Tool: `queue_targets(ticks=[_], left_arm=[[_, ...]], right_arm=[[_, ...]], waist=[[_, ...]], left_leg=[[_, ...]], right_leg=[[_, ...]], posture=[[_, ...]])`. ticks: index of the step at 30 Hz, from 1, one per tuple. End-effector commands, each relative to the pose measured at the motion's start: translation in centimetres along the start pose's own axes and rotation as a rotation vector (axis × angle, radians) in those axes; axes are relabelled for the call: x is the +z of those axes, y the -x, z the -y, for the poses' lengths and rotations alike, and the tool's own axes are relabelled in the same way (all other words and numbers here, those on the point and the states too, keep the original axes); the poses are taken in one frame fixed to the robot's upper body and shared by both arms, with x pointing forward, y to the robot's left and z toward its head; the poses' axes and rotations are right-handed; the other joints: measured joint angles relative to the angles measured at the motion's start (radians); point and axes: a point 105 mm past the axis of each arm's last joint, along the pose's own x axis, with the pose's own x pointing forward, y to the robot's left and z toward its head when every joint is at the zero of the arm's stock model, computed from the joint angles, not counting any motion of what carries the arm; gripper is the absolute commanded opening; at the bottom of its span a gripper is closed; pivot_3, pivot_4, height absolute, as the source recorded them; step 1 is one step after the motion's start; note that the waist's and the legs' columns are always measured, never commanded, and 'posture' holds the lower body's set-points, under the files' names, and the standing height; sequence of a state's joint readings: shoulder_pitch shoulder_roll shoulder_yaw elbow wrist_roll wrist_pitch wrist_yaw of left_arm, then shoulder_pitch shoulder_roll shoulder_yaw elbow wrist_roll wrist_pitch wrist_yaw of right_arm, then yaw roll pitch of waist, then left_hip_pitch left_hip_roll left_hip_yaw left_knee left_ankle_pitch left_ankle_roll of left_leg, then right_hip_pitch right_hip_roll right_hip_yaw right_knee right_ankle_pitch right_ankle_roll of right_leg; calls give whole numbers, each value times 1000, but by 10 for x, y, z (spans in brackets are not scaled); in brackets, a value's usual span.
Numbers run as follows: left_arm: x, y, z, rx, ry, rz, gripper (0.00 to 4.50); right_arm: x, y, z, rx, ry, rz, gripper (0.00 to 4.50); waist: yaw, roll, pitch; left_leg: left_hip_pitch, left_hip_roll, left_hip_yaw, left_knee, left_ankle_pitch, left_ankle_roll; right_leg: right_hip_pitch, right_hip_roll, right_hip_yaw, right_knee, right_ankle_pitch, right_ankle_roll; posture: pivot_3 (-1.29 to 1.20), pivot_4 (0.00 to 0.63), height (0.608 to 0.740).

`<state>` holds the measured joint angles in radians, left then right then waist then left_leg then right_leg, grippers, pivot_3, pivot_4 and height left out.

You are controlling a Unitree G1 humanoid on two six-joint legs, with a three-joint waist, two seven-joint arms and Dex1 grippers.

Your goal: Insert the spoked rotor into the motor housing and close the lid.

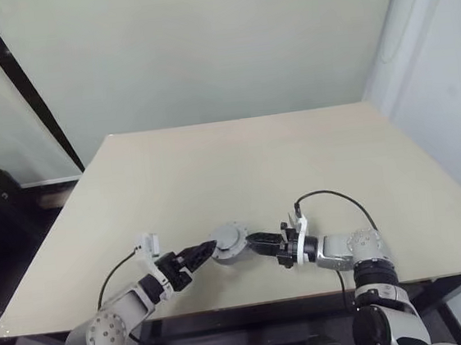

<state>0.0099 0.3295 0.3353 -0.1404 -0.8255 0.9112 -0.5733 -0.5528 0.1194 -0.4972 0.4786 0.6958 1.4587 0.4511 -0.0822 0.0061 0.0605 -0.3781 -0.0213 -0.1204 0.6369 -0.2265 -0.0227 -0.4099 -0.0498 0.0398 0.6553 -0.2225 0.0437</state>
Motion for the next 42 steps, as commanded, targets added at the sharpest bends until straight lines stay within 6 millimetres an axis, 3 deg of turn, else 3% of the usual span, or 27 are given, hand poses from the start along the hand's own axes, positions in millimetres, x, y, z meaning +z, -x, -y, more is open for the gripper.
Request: queue_targets(ticks=[1, 8, 15, 18, 23, 29, 37, 42], left_arm=[[8, -3, 7, -35, 43, 58, 4415], [-8, -22, 8, -66, 196, 29, 4415], [-8, -32, 13, -123, 335, 47, 4415], [-8, -33, 12, -131, 386, 64, 3805], [-11, -32, 14, -152, 433, 69, 2327], [-12, -34, 13, -155, 452, 79, 2258], [-2, -37, 12, -157, 443, 147, 2006], [12, -36, 7, -126, 388, 228, 1995]], right_arm=[[4, -4, -31, 127, 55, 9, 1196], [-1, -7, -34, 134, 62, -11, 1196], [-2, -6, -33, 118, 68, -12, 1196], [-2, -5, -30, 105, 66, -7, 1196], [-1, -5, -29, 95, 65, -4, 1195], [2, -5, -30, 81, 159, 27, 1195], [15, -5, -28, 28, 327, 141, 4050], [24, -1, -34, 30, 507, 240, 4063]], waist=[[0, 0, 0], [0, 0, 0], [-1, -1, 0], [-2, -1, 0], [-2, -1, 0], [-2, -2, 0], [-3, -2, 1], [-2, -3, 1]], left_leg=[[0, 0, 0, 0, 0, 0], [0, 0, 0, 0, 0, 0], [-1, 0, 0, 0, 0, 0], [-1, 0, 0, -1, 0, 0], [-1, 0, 0, -1, 0, 0], [-1, 0, 0, -1, 0, 0], [-1, 0, 0, -1, 0, 0], [-2, 0, 0, -2, 0, 0]], right_leg=[[0, 0, 0, 0, 0, 0], [0, 0, 0, 0, 0, 0], [0, 0, 0, -1, 0, 0], [0, 0, 0, -1, 0, 0], [0, 0, 0, -2, 0, 0], [0, 0, 0, -2, 0, 0], [0, 0, 0, -4, 0, 0], [0, 0, 0, -6, 0, 0]], posture=[[0, 0, 740], [0, 0, 740], [0, 0, 740], [0, 0, 740], [0, 0, 740], [0, 0, 740], [0, 0, 740], [0, 0, 740]])
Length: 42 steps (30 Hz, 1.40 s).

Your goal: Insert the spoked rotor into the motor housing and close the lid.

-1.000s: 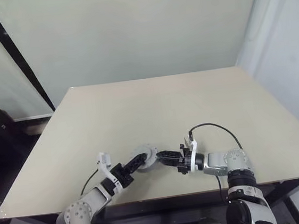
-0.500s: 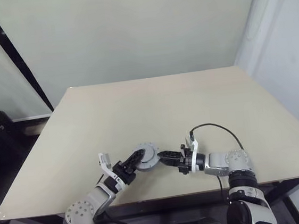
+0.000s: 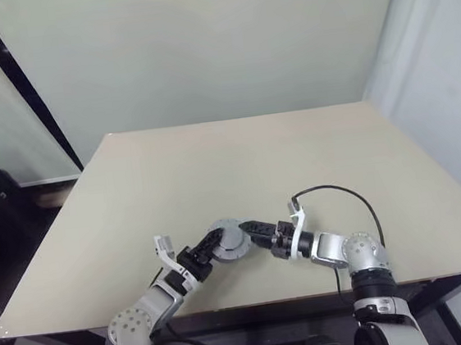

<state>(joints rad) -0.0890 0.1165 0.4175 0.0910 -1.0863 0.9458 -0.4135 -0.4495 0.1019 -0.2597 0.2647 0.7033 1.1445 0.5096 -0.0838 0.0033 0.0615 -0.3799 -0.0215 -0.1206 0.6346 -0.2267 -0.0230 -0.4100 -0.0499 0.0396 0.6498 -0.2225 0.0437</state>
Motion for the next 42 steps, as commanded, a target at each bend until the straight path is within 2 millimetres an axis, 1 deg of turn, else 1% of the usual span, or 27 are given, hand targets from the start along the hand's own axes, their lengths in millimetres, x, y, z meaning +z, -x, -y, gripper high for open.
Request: queue_targets(ticks=[1, 2, 5, 6, 8, 10, 13, 17, 23, 27, 30, 33, 36, 41, 42], left_arm=[[26, -3, 15, -38, -108, 101, 1994], [36, -2, 14, -11, -168, 137, 1994], [52, 1, 14, 47, -295, 187, 1994], [58, 3, 13, 69, -343, 200, 1994], [70, 8, 13, 135, -478, 211, 1994], [76, 10, 13, 168, -565, 209, 1994], [82, 13, 13, 211, -673, 203, 1993], [89, 15, 11, 240, -712, 237, 1993], [90, 15, 8, 251, -706, 264, 1993], [101, 22, 2, 310, -723, 323, 1993], [114, 31, -9, 386, -735, 374, 1993], [120, 39, -23, 462, -743, 396, 1993], [119, 44, -34, 507, -739, 383, 1993], [114, 47, -44, 558, -738, 353, 1992], [115, 49, -46, 575, -741, 358, 2342]], right_arm=[[17, 2, -12, 11, 252, 117, 4063], [19, 3, -15, 4, 391, 132, 4063], [14, 4, -20, 7, 640, 120, 4063], [11, 4, -22, 13, 737, 99, 4063], [1, 5, -28, 45, 998, 41, 4063], [-8, 6, -31, 76, 1155, -2, 4063], [-20, 9, -29, 117, 1299, -59, 4063], [-26, 10, -23, 120, 1347, -90, 4063], [-25, 11, -19, 105, 1356, -98, 4063], [-25, 11, -15, 87, 1365, -112, 4063], [-25, 11, -13, 79, 1366, -119, 4063], [-25, 12, -12, 69, 1369, -124, 4063], [-24, 12, -10, 56, 1377, -129, 4063], [-23, 13, -8, 44, 1383, -135, 4063], [-23, 14, -7, 41, 1384, -137, 4063]], waist=[[0, 0, 0], [0, 0, 0], [-2, -1, 0], [-1, -1, 0], [0, -1, 0], [0, -1, 1], [10, -3, 1], [16, -5, 2], [16, -6, 2], [16, -7, 2], [16, -7, 2], [16, -7, 2], [19, -8, 1], [29, -10, 0], [29, -10, 0]], left_leg=[[0, 0, 0, -1, 0, 0], [0, 0, 0, -2, 0, 0], [0, 0, 1, -5, 0, -1], [0, 0, 1, -5, -1, -1], [0, 0, 0, -6, -1, -2], [0, 0, 1, -7, -1, -2], [0, 0, 0, -7, -1, -2], [0, 0, 0, -6, -1, -2], [1, 0, 0, -4, -1, -2], [1, 0, -1, -4, -1, -2], [1, 0, -1, -5, -1, -2], [2, 0, 0, -5, -1, -2], [2, 0, -1, -4, -1, -2], [4, 0, 0, -4, -1, -2], [4, 0, 0, -3, -1, -2]], right_leg=[[0, 0, 0, -1, 0, 0], [1, 0, 0, -3, 0, 0], [0, 0, 0, -5, 1, 1], [0, 0, 0, -6, 1, 2], [0, 0, 0, -6, 1, 2], [0, 0, 0, -7, 1, 2], [1, 0, 0, -8, 1, 2], [2, 0, 0, -8, 1, 2], [3, 0, 0, -7, 1, 2], [3, 0, 0, -7, 1, 2], [3, 0, 0, -7, 2, 2], [3, 0, 0, -6, 2, 2], [4, 0, 0, -6, 2, 2], [5, 0, 1, -6, 2, 2], [5, 0, 0, -5, 2, 2]], posture=[[0, 0, 740], [0, 0, 740], [0, 0, 740], [0, 0, 740], [0, 0, 740], [0, 0, 740], [0, 0, 740], [0, 0, 740], [0, 0, 740], [0, 0, 740], [0, 0, 740], [0, 0, 740], [0, 0, 740], [0, 0, 740], [0, 0, 740]])
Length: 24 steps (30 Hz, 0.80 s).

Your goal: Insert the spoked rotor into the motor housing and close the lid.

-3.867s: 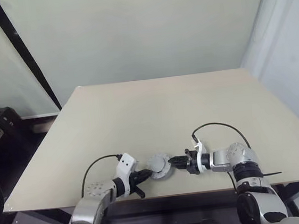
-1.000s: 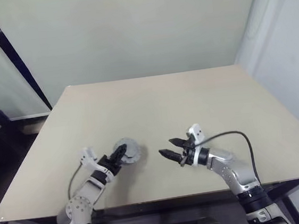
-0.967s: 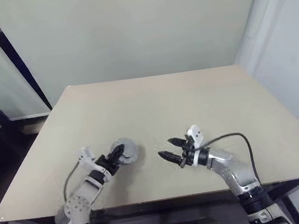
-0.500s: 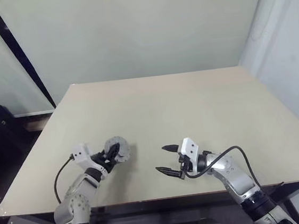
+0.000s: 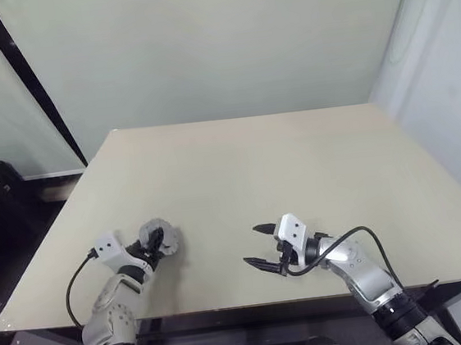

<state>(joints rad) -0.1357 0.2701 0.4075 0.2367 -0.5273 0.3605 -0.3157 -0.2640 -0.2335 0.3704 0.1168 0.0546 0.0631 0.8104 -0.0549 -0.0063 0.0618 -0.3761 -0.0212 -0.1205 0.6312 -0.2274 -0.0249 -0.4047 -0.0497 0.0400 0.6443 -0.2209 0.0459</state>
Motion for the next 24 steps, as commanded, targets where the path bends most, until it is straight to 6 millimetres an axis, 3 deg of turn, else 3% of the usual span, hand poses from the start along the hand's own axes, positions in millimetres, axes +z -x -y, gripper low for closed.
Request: queue_targets(ticks=[1, 6, 7, 16, 20, 24], left_arm=[[14, 0, -10, 61, -64, 43, 2709], [15, 5, -22, 121, -134, 43, 4342], [16, 6, -25, 134, -135, 47, 4464], [21, 11, -30, 152, -174, 64, 4464], [31, 14, -10, 43, -238, 87, 4464], [30, 25, 49, -278, -369, 31, 4464]], right_arm=[[9, 0, 4, -10, 38, 20, 4063], [7, 0, 4, -12, 43, 11, 4063], [7, 0, 4, -13, 43, 11, 4063], [6, -1, 8, -36, 21, 14, 4063], [6, 6, 19, -99, -51, 26, 4063], [3, 26, 37, -197, -156, 21, 4063]], waist=[[0, 0, 0], [6, -1, -1], [7, -1, -1], [6, -2, -1], [6, -2, -1], [7, -2, -1]], left_leg=[[0, 0, 0, 0, 0, 0], [1, 0, 0, 0, 0, 0], [0, 0, -1, 0, 0, 0], [1, 0, 0, 3, 0, 0], [1, 0, 0, 3, 0, 0], [-1, -1, -1, 4, 0, 0]], right_leg=[[0, 0, 0, 0, 0, 0], [0, 0, 0, 1, 0, 0], [0, 0, 0, 1, 0, 0], [2, 0, 0, 2, 0, 0], [2, 0, 0, 2, 1, 0], [2, 0, 0, 2, 1, -1]], posture=[[0, 0, 740], [0, 0, 740], [0, 0, 740], [0, 0, 740], [0, 0, 740], [0, 0, 740]])
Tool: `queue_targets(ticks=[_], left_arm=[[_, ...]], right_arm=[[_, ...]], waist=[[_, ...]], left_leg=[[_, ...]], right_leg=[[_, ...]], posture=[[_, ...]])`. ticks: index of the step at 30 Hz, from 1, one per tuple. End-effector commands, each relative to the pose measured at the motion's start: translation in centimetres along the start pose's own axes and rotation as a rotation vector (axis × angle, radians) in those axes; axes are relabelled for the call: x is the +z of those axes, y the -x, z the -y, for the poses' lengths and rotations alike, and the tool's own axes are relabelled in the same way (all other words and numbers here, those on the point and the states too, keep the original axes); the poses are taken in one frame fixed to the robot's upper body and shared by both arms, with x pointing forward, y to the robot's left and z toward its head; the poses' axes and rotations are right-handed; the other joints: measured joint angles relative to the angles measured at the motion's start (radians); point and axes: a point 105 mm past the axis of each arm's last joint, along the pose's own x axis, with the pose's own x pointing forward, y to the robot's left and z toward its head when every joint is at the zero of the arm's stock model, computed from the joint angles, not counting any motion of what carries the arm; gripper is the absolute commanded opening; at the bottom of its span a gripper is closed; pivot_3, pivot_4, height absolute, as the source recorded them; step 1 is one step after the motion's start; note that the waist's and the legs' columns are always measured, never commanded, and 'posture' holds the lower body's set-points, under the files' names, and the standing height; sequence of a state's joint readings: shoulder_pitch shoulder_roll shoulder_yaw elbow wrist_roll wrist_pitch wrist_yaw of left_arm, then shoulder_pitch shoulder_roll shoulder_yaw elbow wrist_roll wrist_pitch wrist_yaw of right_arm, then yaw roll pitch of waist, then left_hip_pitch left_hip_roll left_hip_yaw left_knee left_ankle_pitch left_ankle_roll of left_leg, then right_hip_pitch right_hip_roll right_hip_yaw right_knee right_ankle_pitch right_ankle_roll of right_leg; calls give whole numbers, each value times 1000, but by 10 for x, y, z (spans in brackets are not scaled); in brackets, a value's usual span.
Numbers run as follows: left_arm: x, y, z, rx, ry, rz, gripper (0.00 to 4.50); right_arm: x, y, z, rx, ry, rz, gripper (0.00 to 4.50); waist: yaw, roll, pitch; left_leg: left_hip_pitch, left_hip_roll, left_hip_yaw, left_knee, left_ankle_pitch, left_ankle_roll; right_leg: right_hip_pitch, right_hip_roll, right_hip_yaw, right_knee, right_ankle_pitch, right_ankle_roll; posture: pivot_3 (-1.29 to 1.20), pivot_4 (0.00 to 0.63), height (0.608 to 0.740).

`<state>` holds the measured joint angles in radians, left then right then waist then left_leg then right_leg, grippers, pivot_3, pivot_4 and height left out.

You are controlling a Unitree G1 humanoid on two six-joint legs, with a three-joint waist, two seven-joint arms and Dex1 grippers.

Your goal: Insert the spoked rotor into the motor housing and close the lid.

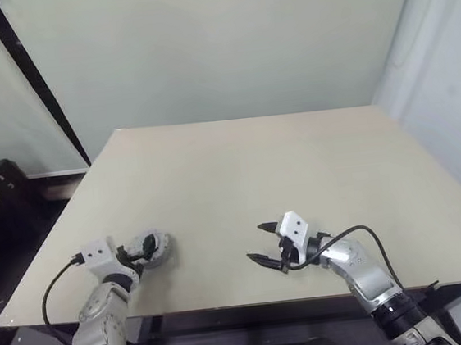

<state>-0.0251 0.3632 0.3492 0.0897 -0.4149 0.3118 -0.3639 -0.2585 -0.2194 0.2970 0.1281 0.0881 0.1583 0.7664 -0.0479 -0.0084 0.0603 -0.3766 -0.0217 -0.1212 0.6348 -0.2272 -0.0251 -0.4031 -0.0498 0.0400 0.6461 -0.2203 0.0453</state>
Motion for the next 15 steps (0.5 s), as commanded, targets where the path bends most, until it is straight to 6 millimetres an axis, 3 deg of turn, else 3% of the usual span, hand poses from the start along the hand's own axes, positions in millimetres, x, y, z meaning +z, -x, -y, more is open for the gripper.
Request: queue_targets(ticks=[1, 3, 6, 11, 15], left_arm=[[29, 7, 61, -327, -130, 44, 4464], [29, 18, 92, -490, -190, 20, 4464], [25, 25, 116, -600, -213, -8, 4464], [10, 23, 127, -638, -207, -49, 4464], [8, 20, 127, -628, -199, -47, 4464]], right_arm=[[14, 22, 24, -116, -57, 47, 4063], [11, 38, 33, -176, -79, 36, 4063], [6, 56, 40, -233, -88, 10, 4063], [-6, 77, 42, -305, -107, -30, 4063], [-8, 78, 42, -316, -119, -29, 4063]], waist=[[2, 1, 0], [2, 1, 0], [-1, 2, 0], [-2, 3, 0], [-2, 4, 0]], left_leg=[[0, 0, 0, 0, 0, 0], [0, -1, 0, 0, 0, 0], [0, -1, 1, 0, 0, 0], [2, 2, 2, -1, 0, 0], [1, 2, 3, 1, 0, 1]], right_leg=[[0, 0, 0, 0, 0, 0], [0, -1, 1, 0, -1, -2], [1, -1, 1, -1, -1, -2], [0, 1, 1, 1, -1, -2], [-1, 2, 1, 1, -1, -2]], posture=[[0, 0, 740], [0, 0, 740], [0, 0, 740], [0, 0, 740], [0, 0, 740]])
